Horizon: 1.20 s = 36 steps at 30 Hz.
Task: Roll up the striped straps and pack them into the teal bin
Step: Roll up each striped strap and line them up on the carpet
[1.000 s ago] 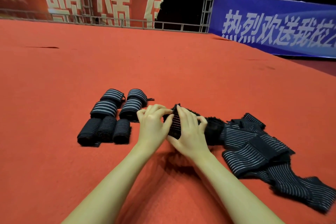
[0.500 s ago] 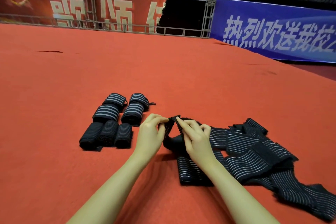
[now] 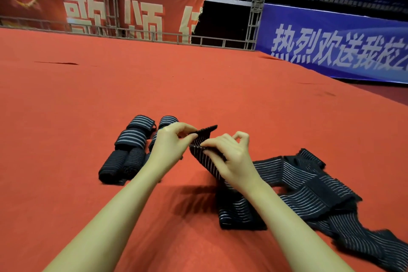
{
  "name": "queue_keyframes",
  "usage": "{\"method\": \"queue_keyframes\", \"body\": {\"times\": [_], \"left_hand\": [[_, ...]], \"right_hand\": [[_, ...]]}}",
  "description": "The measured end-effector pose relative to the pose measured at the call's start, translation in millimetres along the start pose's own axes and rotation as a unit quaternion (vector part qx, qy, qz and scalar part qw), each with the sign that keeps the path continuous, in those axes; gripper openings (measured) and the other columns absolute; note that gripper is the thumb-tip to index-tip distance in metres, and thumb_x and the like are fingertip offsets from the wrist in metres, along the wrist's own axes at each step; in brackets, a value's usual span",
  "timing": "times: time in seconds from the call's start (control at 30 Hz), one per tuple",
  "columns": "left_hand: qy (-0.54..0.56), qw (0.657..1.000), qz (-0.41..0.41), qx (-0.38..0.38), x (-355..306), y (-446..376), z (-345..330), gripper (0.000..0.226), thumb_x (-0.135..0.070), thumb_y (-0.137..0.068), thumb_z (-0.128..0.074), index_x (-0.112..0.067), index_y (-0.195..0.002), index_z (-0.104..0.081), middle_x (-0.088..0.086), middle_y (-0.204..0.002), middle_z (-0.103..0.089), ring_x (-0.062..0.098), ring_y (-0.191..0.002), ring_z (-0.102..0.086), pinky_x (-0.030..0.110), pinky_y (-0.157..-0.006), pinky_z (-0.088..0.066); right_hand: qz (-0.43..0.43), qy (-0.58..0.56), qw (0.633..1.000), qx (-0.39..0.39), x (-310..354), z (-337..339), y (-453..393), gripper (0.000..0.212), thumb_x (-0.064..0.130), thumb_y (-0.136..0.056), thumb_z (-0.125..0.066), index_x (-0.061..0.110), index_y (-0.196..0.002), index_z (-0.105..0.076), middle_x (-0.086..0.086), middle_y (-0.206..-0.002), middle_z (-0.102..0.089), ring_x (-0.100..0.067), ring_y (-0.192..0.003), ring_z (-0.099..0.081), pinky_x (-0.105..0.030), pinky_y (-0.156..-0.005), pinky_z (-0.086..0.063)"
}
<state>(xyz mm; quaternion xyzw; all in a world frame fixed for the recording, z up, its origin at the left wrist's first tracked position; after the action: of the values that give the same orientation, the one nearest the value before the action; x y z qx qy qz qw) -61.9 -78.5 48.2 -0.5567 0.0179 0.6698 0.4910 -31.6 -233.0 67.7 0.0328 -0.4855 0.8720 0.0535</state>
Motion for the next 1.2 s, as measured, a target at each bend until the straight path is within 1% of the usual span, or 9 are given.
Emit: {"method": "queue_keyframes", "body": {"times": [0.07, 0.2, 0.3, 0.47, 0.6, 0.77, 0.9, 1.07, 1.2], "left_hand": [[0.058, 0.997, 0.041, 0.014, 2, -1, 5, 0.012, -0.007, -0.082, -0.071, -0.018, -0.083, -0.074, 0.000, -0.079, -0.071, 0.016, -0.073, -0.067, 0.040, -0.058, -0.058], [0.069, 0.995, 0.038, 0.054, -10, -1, 10, 0.023, -0.005, -0.078, -0.074, -0.027, -0.072, -0.072, -0.005, -0.076, -0.073, 0.002, -0.070, -0.065, 0.020, -0.067, -0.051], [0.097, 0.990, 0.067, 0.078, -8, 1, 13, 0.013, -0.005, -0.079, -0.074, -0.018, -0.077, -0.075, 0.001, -0.076, -0.073, 0.009, -0.072, -0.068, 0.030, -0.065, -0.057], [0.132, 0.985, 0.081, 0.074, -10, 2, 22, 0.009, -0.005, -0.080, -0.073, -0.013, -0.081, -0.076, 0.001, -0.076, -0.074, 0.009, -0.071, -0.066, 0.029, -0.064, -0.054], [0.106, 0.986, 0.077, 0.101, -11, 5, 20, 0.011, -0.010, -0.082, -0.072, -0.020, -0.081, -0.077, 0.001, -0.078, -0.074, 0.008, -0.071, -0.066, 0.037, -0.067, -0.058], [0.059, 0.991, 0.042, 0.116, -16, 9, 21, 0.018, -0.011, -0.085, -0.069, -0.028, -0.080, -0.075, -0.004, -0.080, -0.072, 0.005, -0.069, -0.063, 0.038, -0.061, -0.059], [0.050, 0.995, 0.003, 0.089, -23, 15, 22, 0.017, -0.009, -0.086, -0.067, -0.025, -0.085, -0.073, -0.008, -0.084, -0.071, 0.002, -0.073, -0.064, 0.035, -0.062, -0.057], [0.056, 0.998, -0.014, 0.026, -14, 23, 22, 0.015, -0.008, -0.086, -0.068, -0.021, -0.088, -0.074, -0.008, -0.086, -0.071, 0.009, -0.084, -0.066, 0.039, -0.076, -0.055], [0.043, 0.998, -0.034, 0.041, -17, 24, 20, 0.014, -0.009, -0.087, -0.065, -0.021, -0.089, -0.073, -0.010, -0.086, -0.070, 0.004, -0.087, -0.064, 0.034, -0.081, -0.054]], "right_hand": [[-0.012, -0.023, 1.000, -0.011, -3, 2, -3, 0.009, 0.022, -0.088, -0.060, 0.019, -0.094, -0.066, 0.014, -0.090, -0.068, -0.007, -0.079, -0.059, -0.033, -0.079, -0.023], [-0.030, -0.015, 0.999, -0.017, -6, -5, -8, 0.009, 0.025, -0.087, -0.060, 0.021, -0.090, -0.068, 0.014, -0.093, -0.064, -0.007, -0.090, -0.054, -0.029, -0.083, -0.021], [-0.062, -0.014, 0.997, -0.046, -9, -7, -14, 0.010, 0.029, -0.086, -0.061, 0.023, -0.089, -0.069, 0.012, -0.092, -0.055, -0.009, -0.092, -0.047, -0.026, -0.088, -0.019], [-0.082, -0.002, 0.996, -0.037, -9, -12, -15, 0.006, 0.029, -0.085, -0.060, 0.025, -0.087, -0.064, 0.012, -0.088, -0.059, -0.010, -0.090, -0.048, -0.025, -0.087, -0.016], [-0.093, 0.028, 0.993, -0.065, -9, -7, -13, 0.006, 0.029, -0.083, -0.062, 0.023, -0.083, -0.062, 0.014, -0.087, -0.060, -0.010, -0.090, -0.047, -0.025, -0.083, -0.016], [-0.118, 0.043, 0.990, -0.069, -13, -10, -12, 0.013, 0.034, -0.081, -0.062, 0.023, -0.083, -0.068, 0.004, -0.101, -0.057, -0.014, -0.103, -0.042, -0.025, -0.090, -0.016], [-0.159, -0.004, 0.986, -0.051, -19, -16, -8, 0.013, 0.037, -0.081, -0.060, 0.026, -0.084, -0.066, 0.010, -0.110, -0.057, -0.010, -0.110, -0.049, -0.021, -0.098, -0.013], [-0.199, -0.043, 0.977, -0.059, -24, -21, -2, 0.007, 0.039, -0.080, -0.060, 0.032, -0.082, -0.062, 0.019, -0.108, -0.056, -0.006, -0.107, -0.051, -0.021, -0.096, -0.015], [-0.198, -0.046, 0.978, -0.046, -24, -22, -4, 0.013, 0.043, -0.080, -0.057, 0.030, -0.080, -0.063, 0.021, -0.094, -0.057, -0.006, -0.103, -0.050, -0.026, -0.092, -0.016]]}}
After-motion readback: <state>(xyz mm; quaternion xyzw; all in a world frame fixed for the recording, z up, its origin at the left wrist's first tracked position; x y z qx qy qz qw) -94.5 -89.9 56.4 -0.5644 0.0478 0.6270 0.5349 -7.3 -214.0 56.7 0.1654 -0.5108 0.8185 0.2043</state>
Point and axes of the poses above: each hand's wrist, its own y-axis away from the middle knuckle, its own z-axis out of the back of the hand, x = y × z, the point moved 9 cm from there along -y, towards the middle knuckle
